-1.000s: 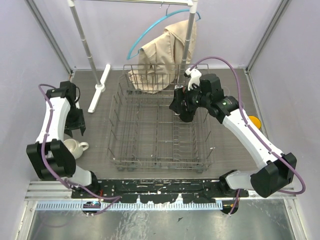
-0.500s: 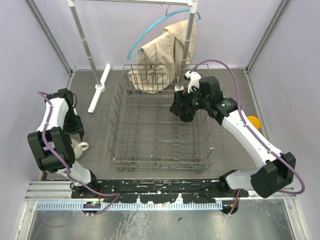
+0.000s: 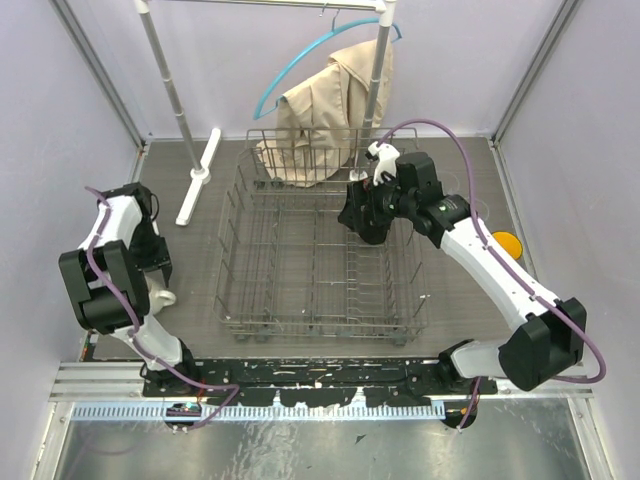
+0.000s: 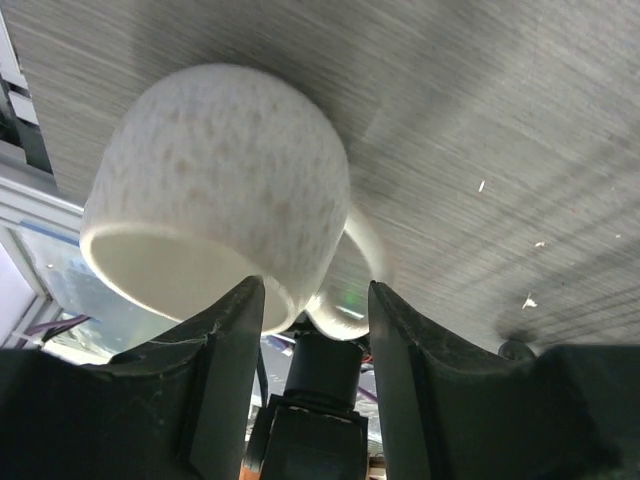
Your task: Load the cups into the dish rack
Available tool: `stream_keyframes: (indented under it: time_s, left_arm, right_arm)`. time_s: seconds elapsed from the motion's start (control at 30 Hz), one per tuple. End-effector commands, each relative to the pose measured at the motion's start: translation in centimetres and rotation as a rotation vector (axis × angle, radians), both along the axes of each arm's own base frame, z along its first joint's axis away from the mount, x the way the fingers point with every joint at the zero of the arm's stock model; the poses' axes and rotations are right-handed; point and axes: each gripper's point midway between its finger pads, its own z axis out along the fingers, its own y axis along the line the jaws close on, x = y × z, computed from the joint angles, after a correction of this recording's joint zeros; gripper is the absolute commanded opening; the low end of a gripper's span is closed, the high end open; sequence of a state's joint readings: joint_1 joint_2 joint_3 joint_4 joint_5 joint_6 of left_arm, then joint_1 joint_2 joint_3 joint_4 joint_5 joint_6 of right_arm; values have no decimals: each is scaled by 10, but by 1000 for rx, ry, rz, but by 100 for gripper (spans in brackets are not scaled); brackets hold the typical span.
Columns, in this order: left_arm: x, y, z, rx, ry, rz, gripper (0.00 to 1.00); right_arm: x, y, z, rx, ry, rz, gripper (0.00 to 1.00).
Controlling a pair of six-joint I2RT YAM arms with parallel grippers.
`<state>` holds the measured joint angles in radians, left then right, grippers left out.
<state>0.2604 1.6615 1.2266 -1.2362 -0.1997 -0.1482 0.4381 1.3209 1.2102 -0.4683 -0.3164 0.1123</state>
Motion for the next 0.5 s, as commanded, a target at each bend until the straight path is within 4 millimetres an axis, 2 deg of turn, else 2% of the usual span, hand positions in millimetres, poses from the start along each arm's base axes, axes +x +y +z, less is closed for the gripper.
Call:
stream_keyframes:
  time_s: [0.0, 0.17, 0.47]
  left_arm:
    - [7, 4, -12, 9, 3, 0, 52]
    - [18, 6, -14, 8, -26, 15, 44]
    - [16, 1, -32, -16, -6, 22, 27]
  right_arm:
    - [8, 5, 10, 36, -42, 4, 100]
    - [9, 6, 7, 34, -32, 7, 100]
    - [12, 6, 11, 22, -34, 9, 100]
